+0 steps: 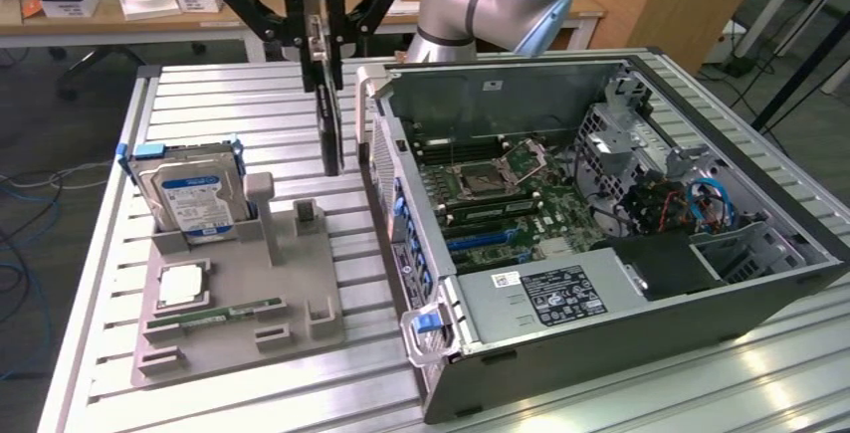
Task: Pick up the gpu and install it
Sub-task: 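Pick up the gpu and move the gpu toward the slot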
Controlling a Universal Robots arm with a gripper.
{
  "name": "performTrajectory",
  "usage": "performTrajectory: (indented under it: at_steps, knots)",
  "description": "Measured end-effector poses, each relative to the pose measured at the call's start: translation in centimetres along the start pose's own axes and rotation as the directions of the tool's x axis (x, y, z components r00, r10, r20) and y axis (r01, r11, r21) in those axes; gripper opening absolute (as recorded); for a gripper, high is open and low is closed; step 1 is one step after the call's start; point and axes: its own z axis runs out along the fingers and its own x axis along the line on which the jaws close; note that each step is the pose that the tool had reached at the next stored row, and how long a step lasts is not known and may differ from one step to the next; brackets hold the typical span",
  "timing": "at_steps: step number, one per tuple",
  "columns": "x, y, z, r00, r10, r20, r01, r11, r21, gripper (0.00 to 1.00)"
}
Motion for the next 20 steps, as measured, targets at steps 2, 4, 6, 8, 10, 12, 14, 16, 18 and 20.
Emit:
performTrajectory:
  at_steps: [2,4,6,8,10,12,14,16,18,20]
  knots:
    - [-0.2,0.01,0.01,1.0000,0.000,0.0000,0.000,1.0000,-0.0001,0.26]
    - [-0.5,0.01,0.02,1.0000,0.000,0.0000,0.000,1.0000,-0.0001,0.26]
    - [-0.7,0.02,0.02,1.0000,0.000,0.0000,0.000,1.0000,0.0000,0.26]
    - [-0.9,0.03,0.03,1.0000,0.000,0.0001,0.000,1.0000,-0.0001,0.26]
    - [-1.1,0.04,0.03,1.0000,0.000,0.0000,0.000,1.0000,0.0000,0.26]
    - [-1.4,0.04,0.04,1.0000,0.000,0.0000,0.000,1.0000,0.0000,0.26]
    - [-1.6,0.05,0.05,1.0000,0.000,0.0000,0.000,1.0000,-0.0001,0.26]
    - [-1.9,0.06,0.06,1.0000,0.000,0.0000,0.000,1.0000,-0.0001,0.26]
    - [-2.2,0.07,0.06,1.0000,0.000,-0.0001,0.000,1.0000,0.0000,0.26]
    - [-2.6,0.08,0.08,1.0000,0.000,0.0000,0.000,1.0000,0.0000,0.26]
